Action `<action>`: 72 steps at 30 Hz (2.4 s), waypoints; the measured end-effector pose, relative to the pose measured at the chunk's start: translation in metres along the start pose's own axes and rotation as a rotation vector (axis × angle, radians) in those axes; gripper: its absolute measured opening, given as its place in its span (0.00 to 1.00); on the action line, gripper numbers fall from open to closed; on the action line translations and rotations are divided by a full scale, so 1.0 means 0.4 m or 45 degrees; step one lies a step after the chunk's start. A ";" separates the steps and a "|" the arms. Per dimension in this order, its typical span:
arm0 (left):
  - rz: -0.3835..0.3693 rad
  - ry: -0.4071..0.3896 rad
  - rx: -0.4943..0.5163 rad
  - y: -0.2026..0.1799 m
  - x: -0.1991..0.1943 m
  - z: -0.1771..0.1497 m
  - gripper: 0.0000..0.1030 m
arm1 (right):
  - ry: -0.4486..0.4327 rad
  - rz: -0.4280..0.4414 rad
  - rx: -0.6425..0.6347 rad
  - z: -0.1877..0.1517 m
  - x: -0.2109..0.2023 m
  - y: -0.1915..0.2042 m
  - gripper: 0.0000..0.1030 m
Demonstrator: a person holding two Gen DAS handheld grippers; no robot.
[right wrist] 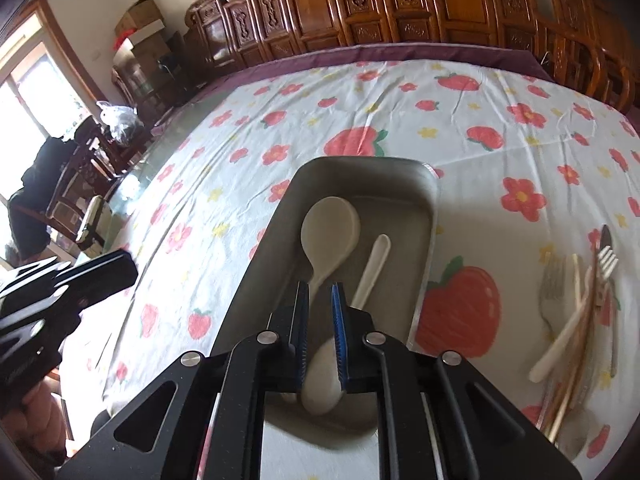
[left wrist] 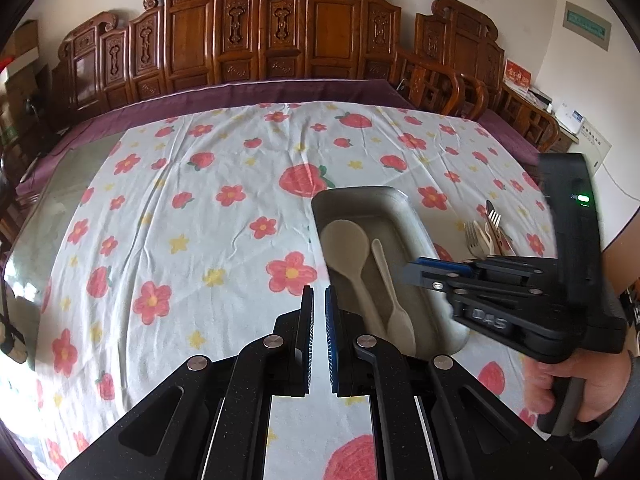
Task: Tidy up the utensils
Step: 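Move both grippers back from the tray toward the utensil pile, then grasp a wooden chopstick with the left gripper while the right gripper grasps another chopstick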
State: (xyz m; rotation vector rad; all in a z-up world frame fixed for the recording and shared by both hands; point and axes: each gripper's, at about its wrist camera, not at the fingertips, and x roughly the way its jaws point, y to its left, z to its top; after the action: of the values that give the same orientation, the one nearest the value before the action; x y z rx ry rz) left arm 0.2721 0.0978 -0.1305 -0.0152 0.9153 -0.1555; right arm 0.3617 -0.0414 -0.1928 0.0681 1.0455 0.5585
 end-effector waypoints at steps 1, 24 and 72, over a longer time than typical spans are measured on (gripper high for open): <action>-0.003 -0.003 0.001 -0.004 -0.003 0.000 0.05 | -0.013 -0.002 -0.009 -0.008 -0.023 -0.005 0.14; -0.167 -0.001 0.142 -0.264 0.016 -0.025 0.40 | 0.004 -0.277 0.042 -0.227 -0.254 -0.320 0.14; -0.283 0.343 0.195 -0.568 0.356 -0.052 0.10 | -0.006 -0.252 0.108 -0.374 -0.320 -0.399 0.23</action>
State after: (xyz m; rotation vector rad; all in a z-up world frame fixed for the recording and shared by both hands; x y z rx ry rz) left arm 0.3122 -0.1457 -0.2375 0.0477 1.1680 -0.4420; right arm 0.2534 -0.2693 -0.2168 0.0400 1.0578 0.3345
